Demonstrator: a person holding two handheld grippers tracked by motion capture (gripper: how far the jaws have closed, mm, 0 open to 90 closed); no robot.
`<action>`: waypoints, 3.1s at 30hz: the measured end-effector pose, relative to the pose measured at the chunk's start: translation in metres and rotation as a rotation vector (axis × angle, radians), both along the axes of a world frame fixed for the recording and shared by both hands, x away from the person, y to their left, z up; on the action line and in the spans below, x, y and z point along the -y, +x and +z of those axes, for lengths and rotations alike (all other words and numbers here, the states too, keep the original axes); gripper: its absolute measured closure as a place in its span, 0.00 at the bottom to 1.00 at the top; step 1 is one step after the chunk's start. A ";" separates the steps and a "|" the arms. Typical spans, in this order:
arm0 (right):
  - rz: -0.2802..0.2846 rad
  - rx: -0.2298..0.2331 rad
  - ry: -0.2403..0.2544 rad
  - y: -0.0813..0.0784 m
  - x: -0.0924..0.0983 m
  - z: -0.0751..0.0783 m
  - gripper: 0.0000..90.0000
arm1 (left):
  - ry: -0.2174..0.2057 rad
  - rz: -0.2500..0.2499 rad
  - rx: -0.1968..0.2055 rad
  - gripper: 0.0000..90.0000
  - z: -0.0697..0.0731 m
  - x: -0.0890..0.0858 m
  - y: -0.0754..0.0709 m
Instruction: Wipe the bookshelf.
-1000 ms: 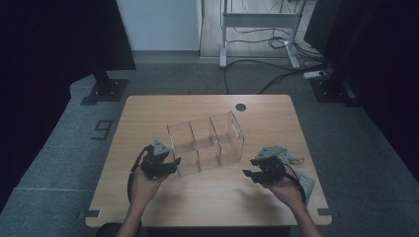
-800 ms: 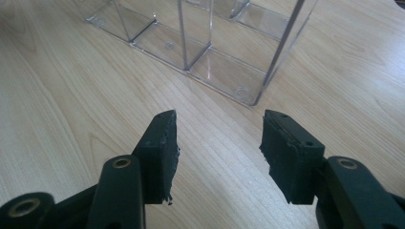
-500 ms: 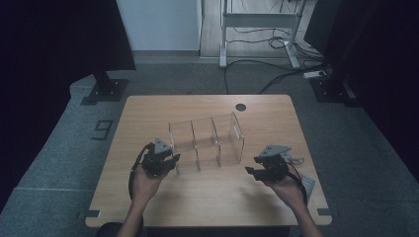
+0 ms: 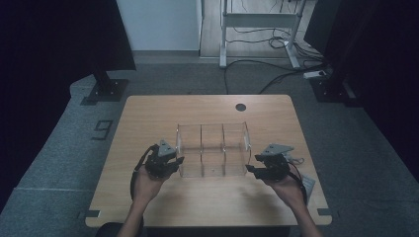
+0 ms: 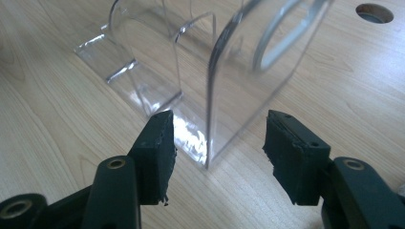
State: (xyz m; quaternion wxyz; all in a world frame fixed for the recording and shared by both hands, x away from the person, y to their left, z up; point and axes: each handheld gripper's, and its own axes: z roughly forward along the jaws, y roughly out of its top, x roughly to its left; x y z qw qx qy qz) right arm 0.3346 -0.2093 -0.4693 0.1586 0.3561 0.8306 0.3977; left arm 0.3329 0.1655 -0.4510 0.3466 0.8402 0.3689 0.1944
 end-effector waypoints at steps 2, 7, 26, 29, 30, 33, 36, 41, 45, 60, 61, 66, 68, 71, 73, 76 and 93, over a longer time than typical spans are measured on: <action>0.000 -0.004 0.007 -0.001 0.001 0.001 0.52 | -0.005 -0.014 -0.002 0.73 0.000 0.002 -0.001; 0.002 -0.012 0.021 -0.002 0.002 0.005 0.60 | -0.018 -0.035 -0.009 0.73 -0.001 0.001 0.001; -0.028 0.003 -0.001 0.019 -0.004 0.006 0.68 | -0.007 -0.053 -0.016 0.72 0.000 0.000 0.027; -0.027 0.000 0.002 0.023 -0.003 0.006 0.68 | -0.010 -0.050 -0.017 0.72 0.000 -0.001 0.031; -0.029 0.004 0.001 0.024 -0.004 0.006 0.68 | -0.011 -0.050 -0.018 0.72 0.000 -0.001 0.032; -0.033 0.004 -0.003 0.028 -0.004 0.006 0.68 | -0.010 -0.046 -0.017 0.72 0.000 -0.001 0.036; -0.040 0.006 -0.001 0.031 -0.005 0.006 0.68 | -0.014 -0.044 -0.022 0.72 0.000 -0.001 0.040; -0.052 0.011 0.001 0.036 -0.005 0.006 0.68 | -0.013 -0.042 -0.026 0.72 0.000 0.000 0.046; -0.065 0.004 0.007 0.040 -0.003 0.005 0.68 | -0.012 -0.041 -0.029 0.71 0.000 0.002 0.048; -0.071 0.005 0.004 0.043 -0.003 0.005 0.66 | 0.017 -0.027 -0.018 0.67 0.001 0.003 0.051; -0.073 0.005 0.003 0.043 -0.003 0.005 0.64 | 0.022 -0.024 -0.017 0.64 0.002 0.002 0.051; -0.086 0.005 0.012 0.041 0.003 0.005 0.52 | -0.016 -0.028 -0.023 0.42 0.005 -0.003 0.046; -0.083 -0.011 0.030 0.040 0.007 0.006 0.46 | -0.029 -0.036 -0.020 0.32 0.008 -0.006 0.043; -0.070 -0.014 0.054 0.036 0.014 0.008 0.38 | -0.058 -0.040 -0.017 0.19 0.014 -0.011 0.035; -0.053 -0.019 0.068 0.033 0.017 0.010 0.32 | -0.061 -0.035 -0.012 0.16 0.017 -0.013 0.030; -0.053 -0.006 0.046 0.025 0.019 0.014 0.26 | -0.063 -0.034 0.010 0.10 0.021 -0.018 0.018; -0.021 0.030 0.042 -0.026 0.031 0.014 0.02 | -0.085 -0.115 0.025 0.02 -0.008 -0.045 -0.028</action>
